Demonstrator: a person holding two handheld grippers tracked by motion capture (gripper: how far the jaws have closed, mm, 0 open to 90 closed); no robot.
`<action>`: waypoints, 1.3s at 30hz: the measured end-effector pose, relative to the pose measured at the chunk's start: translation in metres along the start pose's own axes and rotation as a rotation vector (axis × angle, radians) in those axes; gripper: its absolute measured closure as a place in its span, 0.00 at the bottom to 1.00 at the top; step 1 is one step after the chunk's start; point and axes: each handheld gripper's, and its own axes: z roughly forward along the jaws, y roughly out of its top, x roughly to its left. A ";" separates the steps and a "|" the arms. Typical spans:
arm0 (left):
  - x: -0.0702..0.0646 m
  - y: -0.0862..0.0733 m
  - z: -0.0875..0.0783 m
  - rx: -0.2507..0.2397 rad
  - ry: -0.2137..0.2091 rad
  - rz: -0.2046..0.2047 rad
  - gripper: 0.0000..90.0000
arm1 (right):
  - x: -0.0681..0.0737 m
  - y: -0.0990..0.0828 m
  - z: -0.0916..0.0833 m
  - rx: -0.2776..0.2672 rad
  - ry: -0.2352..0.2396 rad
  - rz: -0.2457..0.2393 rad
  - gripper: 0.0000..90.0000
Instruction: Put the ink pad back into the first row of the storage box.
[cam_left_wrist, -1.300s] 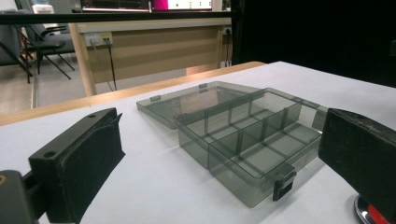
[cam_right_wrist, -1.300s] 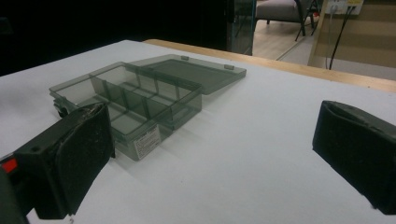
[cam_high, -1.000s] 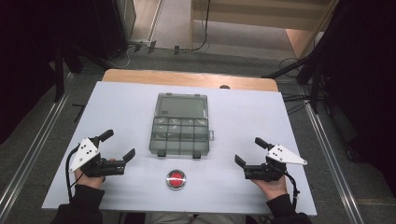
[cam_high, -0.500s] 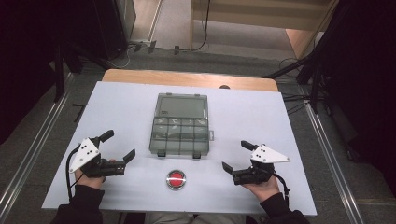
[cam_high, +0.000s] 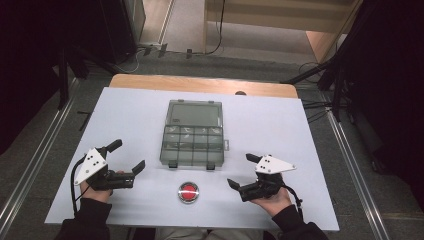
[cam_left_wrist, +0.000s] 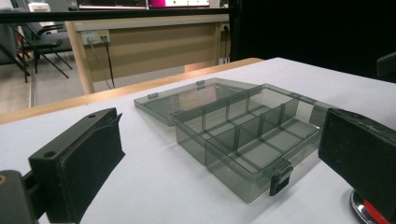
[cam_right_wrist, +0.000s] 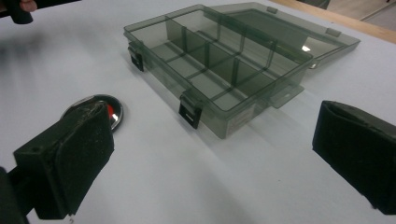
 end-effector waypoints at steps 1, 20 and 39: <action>0.000 0.000 0.000 0.000 0.000 0.001 0.00 | 0.001 0.001 0.002 0.003 0.007 -0.006 0.00; 0.000 0.000 0.000 0.000 -0.003 -0.001 0.00 | 0.018 0.011 0.032 0.124 0.133 -0.066 0.00; -0.001 0.000 0.000 -0.002 -0.012 -0.006 0.00 | 0.042 0.021 0.061 0.189 0.215 -0.125 0.00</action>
